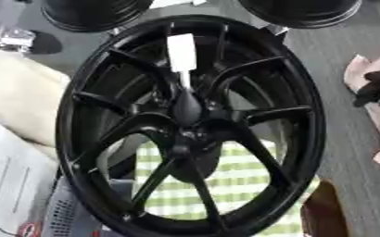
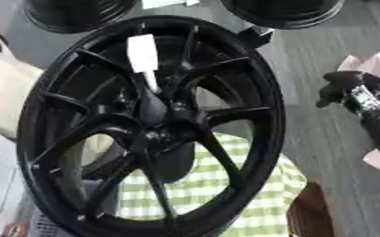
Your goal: Pull the pin out of the wheel hub.
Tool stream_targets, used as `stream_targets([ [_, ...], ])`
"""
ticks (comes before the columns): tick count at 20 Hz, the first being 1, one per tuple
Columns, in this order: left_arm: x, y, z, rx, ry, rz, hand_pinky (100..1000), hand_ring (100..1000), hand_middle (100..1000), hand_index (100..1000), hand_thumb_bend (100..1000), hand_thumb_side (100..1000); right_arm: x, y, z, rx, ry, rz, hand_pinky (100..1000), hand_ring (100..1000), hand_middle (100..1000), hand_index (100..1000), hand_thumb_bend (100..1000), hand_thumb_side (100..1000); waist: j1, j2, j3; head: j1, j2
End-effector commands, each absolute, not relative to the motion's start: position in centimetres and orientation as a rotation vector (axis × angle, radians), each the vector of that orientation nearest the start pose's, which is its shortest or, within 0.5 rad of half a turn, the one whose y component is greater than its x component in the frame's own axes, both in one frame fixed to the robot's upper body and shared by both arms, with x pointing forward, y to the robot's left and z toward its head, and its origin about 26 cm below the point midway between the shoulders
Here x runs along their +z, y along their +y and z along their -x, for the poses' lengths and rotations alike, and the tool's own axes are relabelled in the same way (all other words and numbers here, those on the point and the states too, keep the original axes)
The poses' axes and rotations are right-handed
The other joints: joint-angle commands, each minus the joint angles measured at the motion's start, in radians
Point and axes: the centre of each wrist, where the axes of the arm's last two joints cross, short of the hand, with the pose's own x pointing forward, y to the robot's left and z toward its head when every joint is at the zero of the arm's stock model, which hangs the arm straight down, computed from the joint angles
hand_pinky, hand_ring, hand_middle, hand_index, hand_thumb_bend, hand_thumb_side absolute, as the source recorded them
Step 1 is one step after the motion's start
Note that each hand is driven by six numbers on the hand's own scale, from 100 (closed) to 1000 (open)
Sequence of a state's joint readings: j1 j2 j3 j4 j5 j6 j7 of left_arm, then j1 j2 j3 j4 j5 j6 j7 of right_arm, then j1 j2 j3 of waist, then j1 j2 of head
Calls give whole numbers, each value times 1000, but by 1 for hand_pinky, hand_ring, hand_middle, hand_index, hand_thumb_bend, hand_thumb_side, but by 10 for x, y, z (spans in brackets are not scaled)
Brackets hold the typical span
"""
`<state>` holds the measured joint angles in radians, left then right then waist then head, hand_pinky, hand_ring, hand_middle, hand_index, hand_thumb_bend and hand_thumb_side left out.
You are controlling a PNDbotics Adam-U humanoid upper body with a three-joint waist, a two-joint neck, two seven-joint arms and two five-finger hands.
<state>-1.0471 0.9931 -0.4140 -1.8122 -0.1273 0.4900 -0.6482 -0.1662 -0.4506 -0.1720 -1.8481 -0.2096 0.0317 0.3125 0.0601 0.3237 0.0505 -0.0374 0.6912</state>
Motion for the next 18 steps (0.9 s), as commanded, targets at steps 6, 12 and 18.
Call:
stream_targets([
  [6,410,176,-354,-1620,-1440,-596,800,762,646,769,709,425,167,-353,-297,509,-1937,63,828,586,585,752,100,697,5,-34,-4,2,9],
  [12,406,155,-376,-1644,-1361,-532,799,785,670,787,753,387,166,-352,-298,504,-1929,59,828,585,583,750,100,699,9,-32,-13,12,12],
  [18,404,144,-393,-1633,-1296,-455,812,805,697,820,799,361,165,-351,-299,503,-1923,51,828,585,583,750,100,704,9,-26,-24,22,1],
])
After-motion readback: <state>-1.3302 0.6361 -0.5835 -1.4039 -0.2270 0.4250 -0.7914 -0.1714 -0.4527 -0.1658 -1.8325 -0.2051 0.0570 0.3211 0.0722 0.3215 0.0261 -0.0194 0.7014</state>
